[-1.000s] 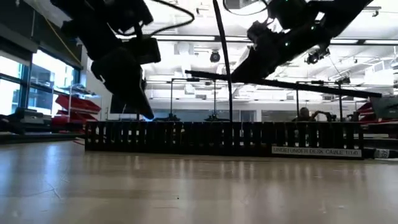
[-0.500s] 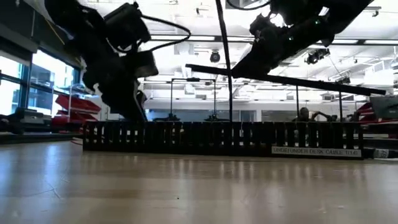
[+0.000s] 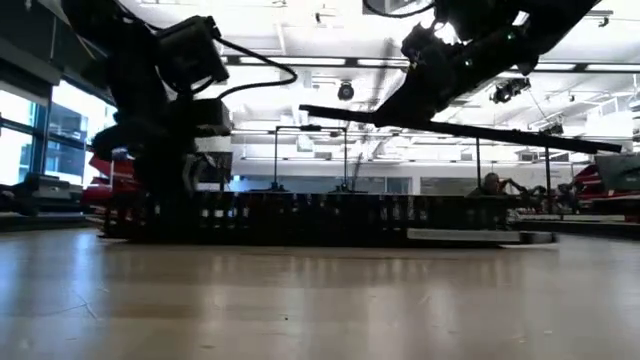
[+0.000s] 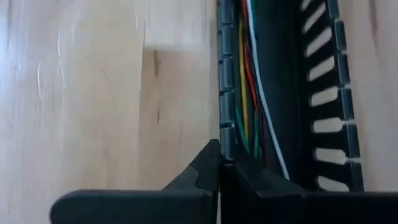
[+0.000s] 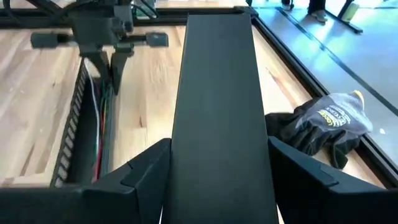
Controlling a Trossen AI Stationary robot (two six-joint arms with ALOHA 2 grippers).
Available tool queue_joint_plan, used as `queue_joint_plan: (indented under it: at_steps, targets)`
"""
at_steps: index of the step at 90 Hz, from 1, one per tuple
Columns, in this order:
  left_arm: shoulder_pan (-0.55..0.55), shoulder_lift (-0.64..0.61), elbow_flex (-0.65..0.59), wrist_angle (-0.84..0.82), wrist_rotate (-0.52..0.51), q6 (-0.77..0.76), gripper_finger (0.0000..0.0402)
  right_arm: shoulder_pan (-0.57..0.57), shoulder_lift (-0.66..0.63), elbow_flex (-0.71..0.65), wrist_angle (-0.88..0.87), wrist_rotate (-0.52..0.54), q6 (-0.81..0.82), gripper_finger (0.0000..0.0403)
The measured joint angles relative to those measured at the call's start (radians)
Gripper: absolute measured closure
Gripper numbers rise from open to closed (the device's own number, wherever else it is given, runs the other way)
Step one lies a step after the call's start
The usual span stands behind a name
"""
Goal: Ziptie cables
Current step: Close the black cable duct
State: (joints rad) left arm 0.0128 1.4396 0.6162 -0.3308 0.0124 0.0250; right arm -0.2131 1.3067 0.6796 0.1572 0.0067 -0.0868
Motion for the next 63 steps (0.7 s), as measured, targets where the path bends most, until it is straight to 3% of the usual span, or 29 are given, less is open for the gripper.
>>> queue_joint_plan:
  at_steps: [26,42,63]
  targets:
    - [0.000,-0.098,-0.003,-0.322,-0.107,0.142,0.0401,0.000,0.000,0.000,-0.012,0.000,0.000,0.0189]
    - [0.000,-0.113,-0.006,-0.322,-0.103,0.165,0.0401,0.000,0.000,0.000,-0.012,0.000,0.000,0.0189]
    - [0.001,-0.125,-0.001,-0.326,-0.155,0.007,0.0383,0.000,0.000,0.000,-0.012,0.000,0.000,0.0189]
